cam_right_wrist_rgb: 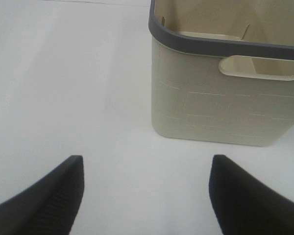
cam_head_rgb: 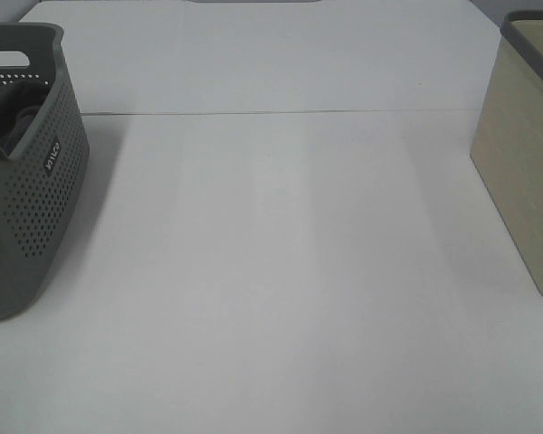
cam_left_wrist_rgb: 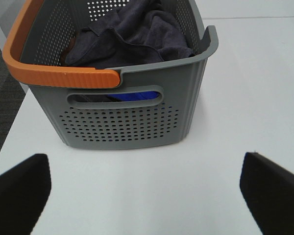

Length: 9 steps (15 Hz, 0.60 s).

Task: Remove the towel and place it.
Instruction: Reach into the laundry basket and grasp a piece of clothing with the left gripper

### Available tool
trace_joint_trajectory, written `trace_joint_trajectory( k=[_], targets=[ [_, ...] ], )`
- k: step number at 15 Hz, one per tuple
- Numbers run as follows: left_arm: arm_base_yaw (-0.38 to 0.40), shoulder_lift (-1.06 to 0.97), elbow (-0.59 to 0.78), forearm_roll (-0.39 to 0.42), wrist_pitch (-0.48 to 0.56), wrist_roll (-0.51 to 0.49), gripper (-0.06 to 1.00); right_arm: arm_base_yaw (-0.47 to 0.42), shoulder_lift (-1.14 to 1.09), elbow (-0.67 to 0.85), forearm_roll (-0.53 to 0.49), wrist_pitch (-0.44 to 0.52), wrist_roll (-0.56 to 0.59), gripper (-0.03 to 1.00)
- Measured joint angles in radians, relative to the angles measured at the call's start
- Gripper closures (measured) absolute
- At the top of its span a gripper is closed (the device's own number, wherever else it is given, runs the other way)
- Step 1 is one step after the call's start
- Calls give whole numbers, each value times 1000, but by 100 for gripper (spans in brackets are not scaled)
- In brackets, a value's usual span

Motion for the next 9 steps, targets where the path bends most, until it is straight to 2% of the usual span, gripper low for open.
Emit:
trace_joint_trajectory(
  k=[9],
  targets=[
    [0, 0, 0, -5, 0, 0, -5, 0, 0, 0, 0, 0, 0, 29]
  ],
)
